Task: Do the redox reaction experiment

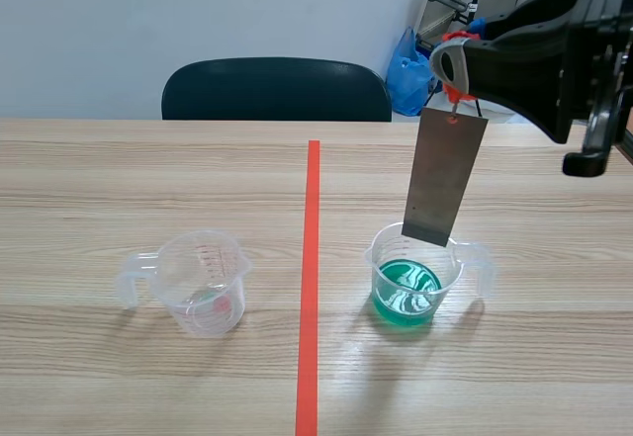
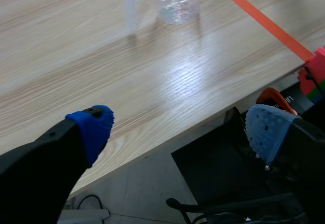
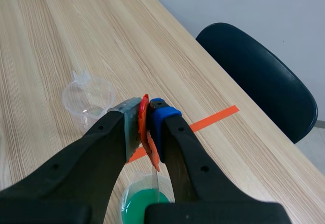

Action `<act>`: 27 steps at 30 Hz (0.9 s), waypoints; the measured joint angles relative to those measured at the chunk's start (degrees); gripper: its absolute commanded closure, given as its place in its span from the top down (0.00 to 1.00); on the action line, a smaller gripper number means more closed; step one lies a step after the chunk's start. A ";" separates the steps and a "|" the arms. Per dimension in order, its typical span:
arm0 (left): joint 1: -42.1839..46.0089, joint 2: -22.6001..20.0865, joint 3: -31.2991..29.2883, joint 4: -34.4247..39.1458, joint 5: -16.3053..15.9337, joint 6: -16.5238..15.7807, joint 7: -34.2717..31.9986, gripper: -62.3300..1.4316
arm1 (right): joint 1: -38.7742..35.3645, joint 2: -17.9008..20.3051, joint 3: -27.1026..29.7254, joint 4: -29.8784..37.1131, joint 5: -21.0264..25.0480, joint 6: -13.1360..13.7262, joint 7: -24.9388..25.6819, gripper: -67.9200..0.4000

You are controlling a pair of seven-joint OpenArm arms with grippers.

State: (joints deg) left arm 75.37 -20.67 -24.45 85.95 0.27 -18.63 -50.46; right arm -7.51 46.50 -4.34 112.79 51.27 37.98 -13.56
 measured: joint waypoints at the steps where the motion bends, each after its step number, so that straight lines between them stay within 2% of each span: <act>1: 0.00 0.00 0.00 0.00 -0.92 0.02 0.02 1.00 | 0.00 0.00 0.00 0.00 0.00 -0.02 0.00 0.02; 3: 0.00 0.00 0.00 0.00 -1.70 0.00 -0.02 1.00 | 0.00 0.00 0.00 0.00 0.00 0.00 0.00 0.01; 27: 0.00 0.00 0.00 0.00 -1.62 0.00 -0.22 1.00 | 0.00 0.00 0.00 0.00 0.00 0.00 0.02 0.01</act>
State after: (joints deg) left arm 75.37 -20.67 -24.45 85.95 -1.34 -18.63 -50.68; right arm -7.51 46.50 -4.34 112.79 51.27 37.98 -13.54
